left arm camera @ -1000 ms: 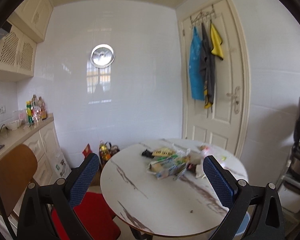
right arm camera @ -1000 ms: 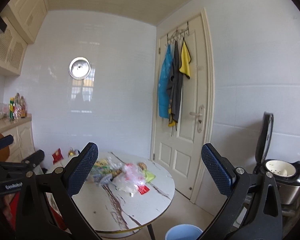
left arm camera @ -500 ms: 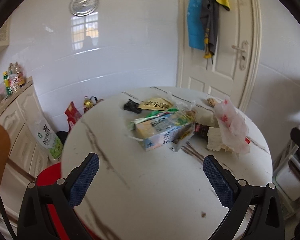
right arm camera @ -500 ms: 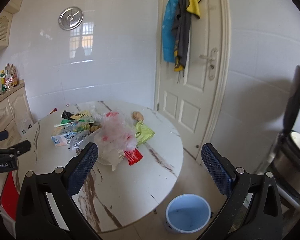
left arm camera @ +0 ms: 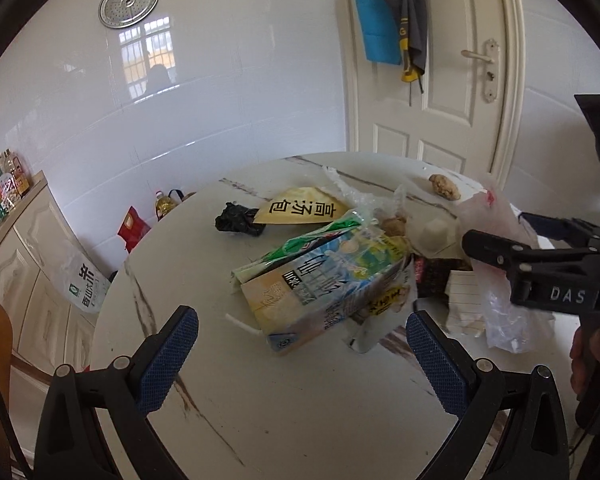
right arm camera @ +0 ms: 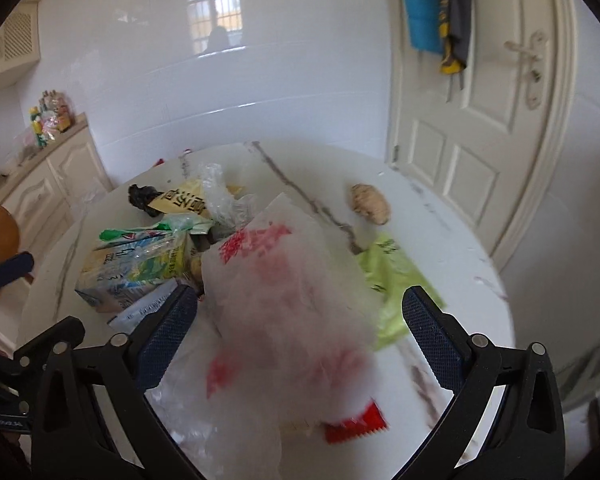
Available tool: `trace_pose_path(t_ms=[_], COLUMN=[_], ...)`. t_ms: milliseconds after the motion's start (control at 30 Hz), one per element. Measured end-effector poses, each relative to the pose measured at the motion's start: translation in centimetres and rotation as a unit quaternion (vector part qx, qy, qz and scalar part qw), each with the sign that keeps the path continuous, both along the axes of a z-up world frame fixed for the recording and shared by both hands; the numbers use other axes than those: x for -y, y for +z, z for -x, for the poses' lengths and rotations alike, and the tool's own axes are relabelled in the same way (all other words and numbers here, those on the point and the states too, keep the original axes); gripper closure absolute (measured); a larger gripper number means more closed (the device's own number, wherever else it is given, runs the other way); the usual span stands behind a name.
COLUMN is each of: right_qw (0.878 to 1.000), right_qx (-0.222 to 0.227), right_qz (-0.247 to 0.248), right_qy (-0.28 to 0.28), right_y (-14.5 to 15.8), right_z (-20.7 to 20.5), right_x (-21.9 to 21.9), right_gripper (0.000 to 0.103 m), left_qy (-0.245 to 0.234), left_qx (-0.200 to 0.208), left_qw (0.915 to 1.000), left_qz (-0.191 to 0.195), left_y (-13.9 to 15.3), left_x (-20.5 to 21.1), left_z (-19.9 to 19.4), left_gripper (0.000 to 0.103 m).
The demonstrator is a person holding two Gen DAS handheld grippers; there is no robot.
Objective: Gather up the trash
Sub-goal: 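Approach the table and grasp the clear red-printed plastic bag with the right gripper, then carry the plastic bag to the blue bucket while the left gripper grasps a small wrapper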
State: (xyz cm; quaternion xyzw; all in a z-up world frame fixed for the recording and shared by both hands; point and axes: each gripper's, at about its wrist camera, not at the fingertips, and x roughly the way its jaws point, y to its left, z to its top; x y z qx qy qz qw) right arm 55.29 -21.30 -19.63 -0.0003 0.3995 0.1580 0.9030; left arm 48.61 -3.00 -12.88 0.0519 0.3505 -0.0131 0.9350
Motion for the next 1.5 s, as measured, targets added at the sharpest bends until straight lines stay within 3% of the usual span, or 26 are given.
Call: trace_pose_path(t_ms=[33,67,200,467,633,733,1000,1167,1200,1233,1333,1433,1467,1500], right_qw=[1.0,0.999,0.997,0.992,0.991,0.991,0.991,0.99,0.99,0.99,0.991,0.99,0.99,0.99], right_qx=[-0.007,-0.012,-0.008,0.042,0.047,0.042,0.017,0.009,0.007,0.006,0.003,0.001,0.001,0.001], right_qz=[-0.018,-0.034,-0.075,-0.119,-0.129,-0.123,-0.131,-0.134,-0.135,-0.134,-0.133,-0.136,-0.136,-0.135], right_qy=[0.01,0.017,0.029,0.007,-0.012,-0.018,-0.035,-0.034,-0.035,-0.035,-0.033,-0.034,-0.033,-0.032], right_y=[-0.3,-0.5,-0.5,3.2,4.5,4.2,2.2,1.4,1.3,1.0,0.8,0.6,0.6,0.6], right_z=[-0.3,-0.6,-0.4,3.5,5.8,6.6,7.7,8.1,8.0,8.2,8.2,8.1,8.2,8.1], right_x=[0.3,0.5,1.7,6.3,9.4,10.3,12.2,12.6,12.6,12.6,12.5,12.5,12.4,12.3], right_gripper=[0.027,0.032,0.04,0.041,0.041,0.041,0.041,0.041,0.041,0.04,0.04,0.04,0.04,0.04], left_qy=[-0.001,-0.003,-0.024,-0.041,-0.042,-0.026,-0.032,-0.011,-0.002,0.002,-0.029,-0.026,-0.026,-0.029], left_qx=[-0.001,-0.002,-0.008,-0.019,-0.019,-0.032,-0.031,-0.027,-0.022,-0.014,-0.028,-0.029,-0.031,-0.038], left_qw=[1.0,1.0,0.9995,0.9989,0.9989,0.9992,0.999,0.9995,0.9996,0.9997,0.9992,0.9991,0.999,0.9988], left_qz=[-0.001,0.001,0.02,0.013,-0.006,0.003,-0.002,-0.01,-0.018,-0.02,0.005,-0.015,-0.016,-0.008], left_y=[-0.1,-0.3,-0.7,-2.3,-3.0,-3.6,-3.7,-3.8,-3.6,-3.4,-3.5,-4.3,-4.6,-4.8], left_x=[0.1,0.4,1.0,3.5,4.9,4.4,3.9,2.5,2.4,2.4,2.9,3.9,4.1,4.2], left_z=[-0.4,-0.8,-0.5,-2.0,-2.7,-3.4,-3.0,-3.1,-2.7,-2.3,-1.7,-1.8,-2.0,-2.3], left_gripper=[0.001,0.001,0.001,0.001,0.002,0.018,0.025,0.028,0.039,0.041,0.04,0.041,0.045,0.057])
